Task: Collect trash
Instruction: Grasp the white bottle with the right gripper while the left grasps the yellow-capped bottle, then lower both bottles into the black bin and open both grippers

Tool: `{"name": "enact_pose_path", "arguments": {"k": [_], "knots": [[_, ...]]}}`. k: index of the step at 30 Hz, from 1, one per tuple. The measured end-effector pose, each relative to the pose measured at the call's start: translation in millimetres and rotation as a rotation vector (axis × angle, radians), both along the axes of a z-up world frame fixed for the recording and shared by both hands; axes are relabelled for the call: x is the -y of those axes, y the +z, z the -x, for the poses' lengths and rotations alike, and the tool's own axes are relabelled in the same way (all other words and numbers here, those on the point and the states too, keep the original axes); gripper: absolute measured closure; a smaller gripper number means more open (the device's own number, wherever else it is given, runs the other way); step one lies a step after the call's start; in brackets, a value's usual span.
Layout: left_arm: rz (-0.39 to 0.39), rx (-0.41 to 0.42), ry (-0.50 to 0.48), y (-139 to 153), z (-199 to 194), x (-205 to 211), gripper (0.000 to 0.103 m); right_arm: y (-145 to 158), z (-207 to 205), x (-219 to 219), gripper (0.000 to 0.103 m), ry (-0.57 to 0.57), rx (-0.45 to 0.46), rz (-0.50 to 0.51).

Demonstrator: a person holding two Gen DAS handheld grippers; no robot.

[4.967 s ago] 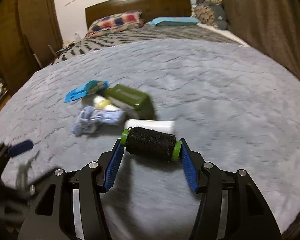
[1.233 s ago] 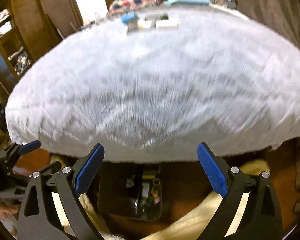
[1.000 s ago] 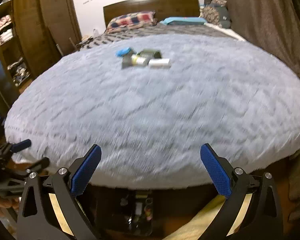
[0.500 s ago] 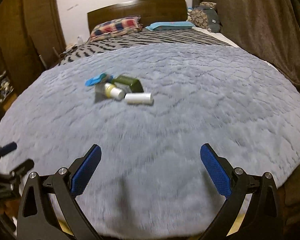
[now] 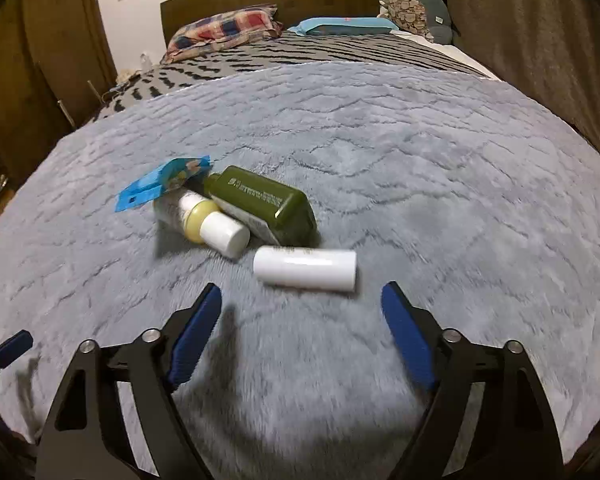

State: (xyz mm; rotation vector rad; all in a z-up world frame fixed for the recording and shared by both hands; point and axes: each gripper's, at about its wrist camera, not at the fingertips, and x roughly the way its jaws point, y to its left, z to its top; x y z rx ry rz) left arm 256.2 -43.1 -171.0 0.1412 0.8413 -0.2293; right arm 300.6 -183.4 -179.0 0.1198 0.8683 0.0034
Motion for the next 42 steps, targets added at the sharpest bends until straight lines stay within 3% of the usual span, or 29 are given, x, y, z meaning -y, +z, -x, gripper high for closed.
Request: {"name": "enact_pose_path", "arguments": {"k": [5,9,25,29,32,42], "knots": [[-0.001,-0.006,-0.003,1,-19,6,0.008,-3,-8,-1,0.048,-0.002,-0.009,0.030],[0.019,-0.023,-0.026,0,-39,19,0.008,0,-3,10,0.048,0.005,0.016,-0.021],[-0.021,-0.071,-0.134,-9,-124,95,0.009,5,35,62,0.048,0.013,0.054,-0.043],[-0.027,-0.055,-0.159,-7,-133,105,0.009,-1,39,69,0.048,0.014,0.048,-0.052],[-0.038,-0.072,-0.174,-10,-140,112,0.022,1,45,71,0.048,0.014,0.057,-0.056],[-0.023,-0.058,-0.149,-3,-107,96,0.023,4,61,67,0.048,0.021,0.062,-0.045]]}}
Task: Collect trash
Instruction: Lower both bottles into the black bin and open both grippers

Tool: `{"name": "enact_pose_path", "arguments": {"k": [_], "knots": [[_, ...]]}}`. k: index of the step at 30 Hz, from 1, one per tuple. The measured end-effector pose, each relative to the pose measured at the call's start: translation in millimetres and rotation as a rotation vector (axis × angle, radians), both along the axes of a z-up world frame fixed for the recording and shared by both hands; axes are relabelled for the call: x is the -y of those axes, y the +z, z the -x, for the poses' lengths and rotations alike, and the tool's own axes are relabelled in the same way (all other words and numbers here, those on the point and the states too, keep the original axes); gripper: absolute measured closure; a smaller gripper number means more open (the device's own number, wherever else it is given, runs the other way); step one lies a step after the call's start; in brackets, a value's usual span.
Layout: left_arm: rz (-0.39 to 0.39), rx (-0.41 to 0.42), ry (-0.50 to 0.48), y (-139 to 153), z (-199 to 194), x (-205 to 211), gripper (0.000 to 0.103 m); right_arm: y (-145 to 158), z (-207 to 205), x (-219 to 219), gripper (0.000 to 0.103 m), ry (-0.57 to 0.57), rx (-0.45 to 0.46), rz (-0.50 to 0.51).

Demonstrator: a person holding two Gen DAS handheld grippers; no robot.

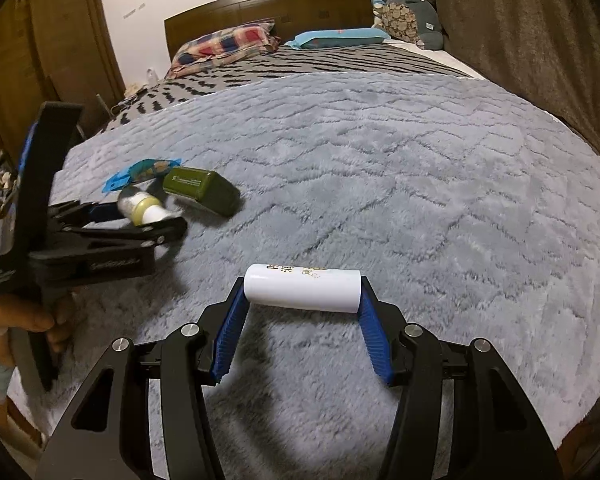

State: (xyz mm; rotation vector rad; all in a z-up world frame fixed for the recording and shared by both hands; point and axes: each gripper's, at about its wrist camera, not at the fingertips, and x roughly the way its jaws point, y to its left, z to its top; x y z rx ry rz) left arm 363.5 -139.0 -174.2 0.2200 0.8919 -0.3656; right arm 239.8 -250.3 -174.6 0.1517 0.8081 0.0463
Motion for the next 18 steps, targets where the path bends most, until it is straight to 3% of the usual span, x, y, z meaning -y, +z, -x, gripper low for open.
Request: {"name": "enact_pose_path", "arguments": {"k": [18], "knots": [[0.030,0.096,0.090,24,192,-96,0.023,25,106,-55,0.048,0.102,0.057,-0.011]]}}
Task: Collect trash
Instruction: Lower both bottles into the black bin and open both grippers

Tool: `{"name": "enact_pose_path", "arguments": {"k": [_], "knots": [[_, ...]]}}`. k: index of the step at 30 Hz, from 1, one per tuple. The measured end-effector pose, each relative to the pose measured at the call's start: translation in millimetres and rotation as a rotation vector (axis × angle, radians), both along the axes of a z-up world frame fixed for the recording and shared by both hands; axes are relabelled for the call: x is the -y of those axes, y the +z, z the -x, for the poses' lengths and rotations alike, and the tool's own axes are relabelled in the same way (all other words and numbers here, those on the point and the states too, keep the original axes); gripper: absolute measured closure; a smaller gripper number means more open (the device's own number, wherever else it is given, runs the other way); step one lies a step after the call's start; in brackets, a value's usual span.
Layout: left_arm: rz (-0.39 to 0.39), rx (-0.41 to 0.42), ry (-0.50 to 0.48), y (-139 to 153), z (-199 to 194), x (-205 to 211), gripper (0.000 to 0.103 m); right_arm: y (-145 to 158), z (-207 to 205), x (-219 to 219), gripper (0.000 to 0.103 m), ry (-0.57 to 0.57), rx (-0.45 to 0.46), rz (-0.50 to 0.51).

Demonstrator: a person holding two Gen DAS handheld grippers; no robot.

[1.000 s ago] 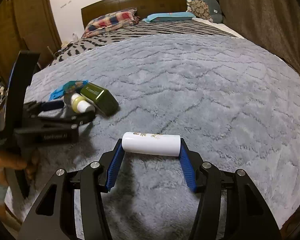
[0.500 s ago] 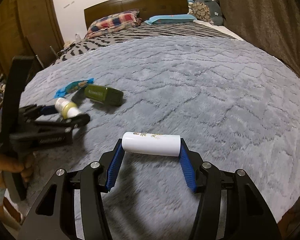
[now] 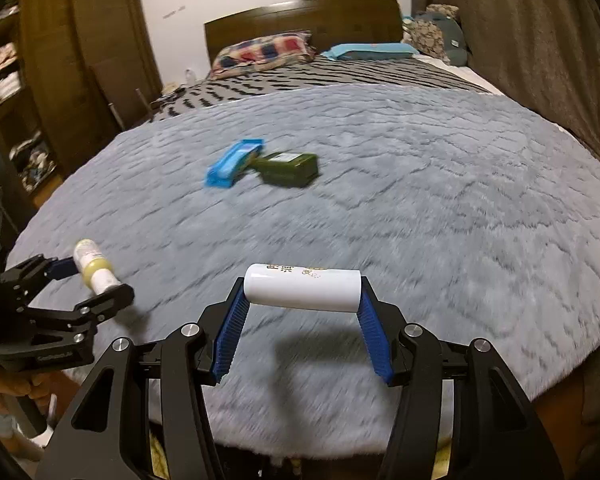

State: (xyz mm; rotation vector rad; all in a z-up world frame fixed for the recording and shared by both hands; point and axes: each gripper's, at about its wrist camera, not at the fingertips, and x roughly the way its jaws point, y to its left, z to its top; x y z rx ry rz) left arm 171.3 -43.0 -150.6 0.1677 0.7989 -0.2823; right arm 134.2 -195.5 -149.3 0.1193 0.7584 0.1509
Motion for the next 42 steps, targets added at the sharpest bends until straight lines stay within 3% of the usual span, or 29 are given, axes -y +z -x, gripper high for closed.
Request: {"name": "enact_pose_path", "arguments": {"k": [8,17,28,35,42], "knots": [[0.059,0.002,0.035,-7,71,-21,0.023,-4,52,-18,0.048,0.051,-0.004,-0.015],[0.066,-0.104,0.065,-61,116,-22,0.023,-42,88,-29,0.048,0.084,-0.083,-0.005],[0.003,-0.289,0.109,-139,126,-15,0.023,-112,96,-49,0.048,0.125,-0.261,0.007],[0.004,-0.407,0.103,-186,126,-11,0.023,-156,87,-53,0.048,0.111,-0.382,0.000],[0.016,-0.476,0.097,-211,125,-9,0.023,-175,82,-57,0.048,0.108,-0.435,-0.014]]}}
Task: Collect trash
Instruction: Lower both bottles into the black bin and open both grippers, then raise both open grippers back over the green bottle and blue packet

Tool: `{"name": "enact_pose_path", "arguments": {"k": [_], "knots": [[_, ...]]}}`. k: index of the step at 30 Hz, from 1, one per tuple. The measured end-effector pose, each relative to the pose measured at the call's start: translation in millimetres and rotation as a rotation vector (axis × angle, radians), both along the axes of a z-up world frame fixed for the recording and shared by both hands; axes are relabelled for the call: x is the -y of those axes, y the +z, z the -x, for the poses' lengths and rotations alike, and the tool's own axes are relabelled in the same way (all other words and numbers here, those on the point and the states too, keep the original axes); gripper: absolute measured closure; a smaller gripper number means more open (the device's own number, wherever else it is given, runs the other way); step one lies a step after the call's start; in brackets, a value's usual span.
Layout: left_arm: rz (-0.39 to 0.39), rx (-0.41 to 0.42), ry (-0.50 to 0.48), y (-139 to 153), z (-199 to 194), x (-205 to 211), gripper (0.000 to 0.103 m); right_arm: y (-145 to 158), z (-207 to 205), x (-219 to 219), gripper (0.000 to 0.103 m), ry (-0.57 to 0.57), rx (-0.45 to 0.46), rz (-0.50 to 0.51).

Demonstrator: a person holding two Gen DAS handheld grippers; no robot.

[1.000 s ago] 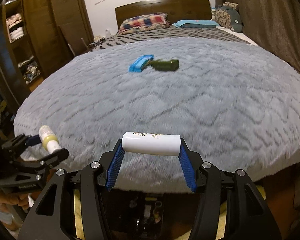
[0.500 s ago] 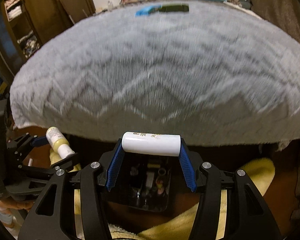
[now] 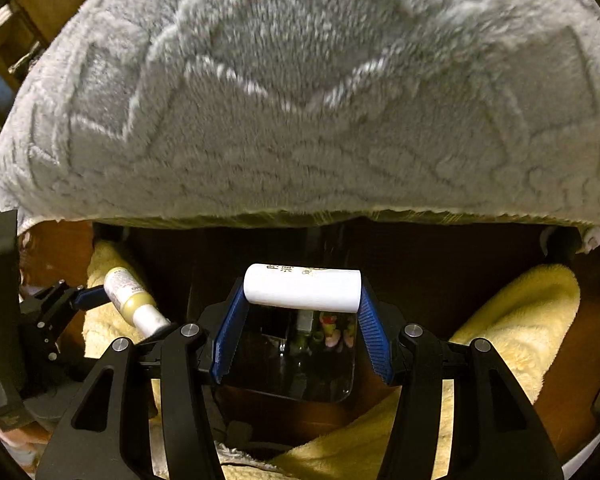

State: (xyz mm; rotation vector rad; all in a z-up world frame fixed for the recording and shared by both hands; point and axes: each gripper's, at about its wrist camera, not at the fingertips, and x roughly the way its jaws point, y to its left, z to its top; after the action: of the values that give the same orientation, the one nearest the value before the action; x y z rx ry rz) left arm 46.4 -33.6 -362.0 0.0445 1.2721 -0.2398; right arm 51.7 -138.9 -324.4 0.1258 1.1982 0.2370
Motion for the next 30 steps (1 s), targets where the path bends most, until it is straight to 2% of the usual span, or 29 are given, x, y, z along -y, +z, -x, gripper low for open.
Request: {"name": "enact_pose_path", "arguments": {"k": [5,7,8,13,19,28,30], "knots": [[0.026,-0.025,-0.013,-5,-3,2,0.022,-3,-2,-6,0.047,0.002,0.003,-0.017],[0.016,-0.019,-0.008,-5,-2,1,0.016,0,-4,-6,0.041,-0.004,0.011,-0.018],[0.012,-0.012,-0.003,-1,-3,0,0.014,3,-3,-5,0.038,-0.011,0.019,-0.018],[0.011,0.023,0.018,18,-5,-7,0.012,23,-8,3,0.035,-0.039,0.059,-0.023],[0.021,0.105,0.034,52,1,-14,0.011,52,-2,20,0.022,-0.082,0.139,-0.037],[0.011,0.298,0.038,131,9,-19,0.011,92,11,32,0.022,-0.097,0.233,-0.062],[0.009,0.329,0.040,148,4,-21,0.011,105,10,35,0.017,-0.104,0.270,-0.056]]}}
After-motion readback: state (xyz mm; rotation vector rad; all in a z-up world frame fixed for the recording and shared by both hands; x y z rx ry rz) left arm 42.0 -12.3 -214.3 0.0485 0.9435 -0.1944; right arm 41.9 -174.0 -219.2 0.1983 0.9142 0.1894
